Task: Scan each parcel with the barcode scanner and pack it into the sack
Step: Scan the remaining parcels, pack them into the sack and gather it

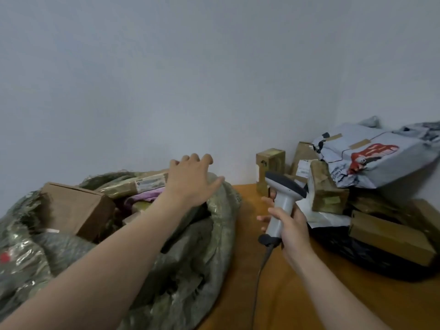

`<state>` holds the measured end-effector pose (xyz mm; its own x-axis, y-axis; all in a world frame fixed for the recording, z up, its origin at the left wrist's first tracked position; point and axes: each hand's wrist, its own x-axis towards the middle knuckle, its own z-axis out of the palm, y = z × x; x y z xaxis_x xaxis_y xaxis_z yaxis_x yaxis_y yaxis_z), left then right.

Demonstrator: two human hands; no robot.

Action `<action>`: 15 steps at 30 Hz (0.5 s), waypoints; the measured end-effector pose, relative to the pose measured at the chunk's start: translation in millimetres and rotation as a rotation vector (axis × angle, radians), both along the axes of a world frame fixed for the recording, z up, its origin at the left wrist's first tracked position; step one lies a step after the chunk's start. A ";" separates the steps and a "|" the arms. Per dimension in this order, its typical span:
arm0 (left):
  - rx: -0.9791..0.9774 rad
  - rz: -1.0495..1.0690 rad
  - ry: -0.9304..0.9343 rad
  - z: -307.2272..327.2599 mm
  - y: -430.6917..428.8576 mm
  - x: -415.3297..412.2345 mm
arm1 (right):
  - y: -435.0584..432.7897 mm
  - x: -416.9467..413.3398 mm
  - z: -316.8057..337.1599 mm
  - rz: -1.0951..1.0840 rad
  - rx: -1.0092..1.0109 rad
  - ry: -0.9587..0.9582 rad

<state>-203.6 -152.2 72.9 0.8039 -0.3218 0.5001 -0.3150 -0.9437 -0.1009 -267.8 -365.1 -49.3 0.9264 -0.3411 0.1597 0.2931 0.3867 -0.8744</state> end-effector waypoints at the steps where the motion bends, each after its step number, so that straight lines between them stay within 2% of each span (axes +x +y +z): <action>1: 0.008 -0.040 -0.003 -7.3 -20.2 1.4 | -10.9 -3.3 -8.0 -0.015 -0.026 0.007; 8: 0.055 -0.085 0.130 -57.0 -117.3 47.7 | -55.8 17.6 -53.8 -0.071 -0.211 0.113; 12: 0.086 -0.056 0.170 -81.4 -153.2 87.7 | -63.5 48.8 -72.6 -0.061 -0.224 0.163; 15: 0.054 -0.058 0.130 -89.6 -174.9 122.1 | -69.8 66.7 -81.7 -0.084 -0.169 0.159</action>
